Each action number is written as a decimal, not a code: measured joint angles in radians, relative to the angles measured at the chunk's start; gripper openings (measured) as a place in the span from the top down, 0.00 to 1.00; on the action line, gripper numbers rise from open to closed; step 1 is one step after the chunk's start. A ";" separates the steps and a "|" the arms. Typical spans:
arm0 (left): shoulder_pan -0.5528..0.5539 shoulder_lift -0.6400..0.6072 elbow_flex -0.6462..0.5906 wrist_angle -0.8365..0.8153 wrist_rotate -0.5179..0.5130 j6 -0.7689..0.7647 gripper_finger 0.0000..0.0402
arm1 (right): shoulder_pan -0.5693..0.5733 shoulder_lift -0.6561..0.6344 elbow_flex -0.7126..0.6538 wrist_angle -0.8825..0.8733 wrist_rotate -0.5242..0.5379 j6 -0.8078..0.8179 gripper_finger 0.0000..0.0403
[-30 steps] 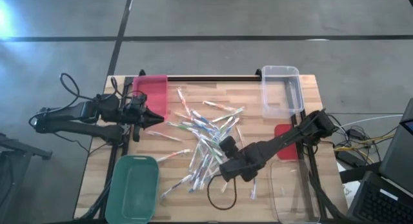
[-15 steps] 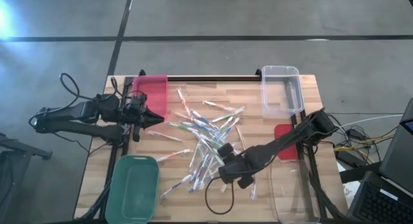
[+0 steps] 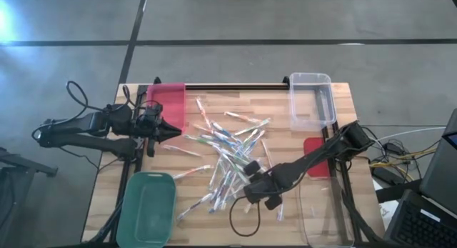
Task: Pick & Place Toothbrushes
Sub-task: Put the blue toothbrush into the top transparent bin
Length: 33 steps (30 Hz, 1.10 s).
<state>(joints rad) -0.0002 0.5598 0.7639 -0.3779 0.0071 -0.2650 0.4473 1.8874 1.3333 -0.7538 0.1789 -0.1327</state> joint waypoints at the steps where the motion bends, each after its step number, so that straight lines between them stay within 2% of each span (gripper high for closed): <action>1: 0.000 0.000 0.000 0.000 0.000 0.000 0.90 | 0.000 0.000 -0.004 -0.004 -0.001 0.014 0.77; 9: 0.000 0.000 0.000 0.000 0.000 0.000 0.90 | 0.034 0.000 0.017 -0.222 -0.079 0.056 0.73; 15: 0.000 0.000 0.000 0.000 0.000 0.000 0.90 | 0.053 0.000 0.034 -0.325 -0.037 0.054 0.69; 19: 0.000 0.000 0.000 0.000 0.000 0.000 0.90 | 0.049 0.000 0.034 -0.336 0.038 0.086 0.67; 21: 0.000 0.000 0.000 0.000 0.000 0.000 0.90 | 0.038 0.000 0.034 -0.335 0.071 0.152 0.67; 26: 0.000 0.000 0.000 0.000 0.000 0.000 0.90 | -0.024 -0.002 0.034 -0.333 0.136 0.465 0.68; 30: 0.000 0.000 0.000 0.000 0.000 0.000 0.90 | -0.084 -0.002 0.034 -0.330 0.116 0.608 0.70; 33: 0.000 0.000 0.000 0.000 0.000 0.000 0.90 | -0.133 -0.002 0.034 -0.303 0.040 0.671 0.70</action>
<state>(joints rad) -0.0002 0.5598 0.7639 -0.3779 0.0067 -0.2653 0.3139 1.8854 1.3670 -1.0570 0.2186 0.5382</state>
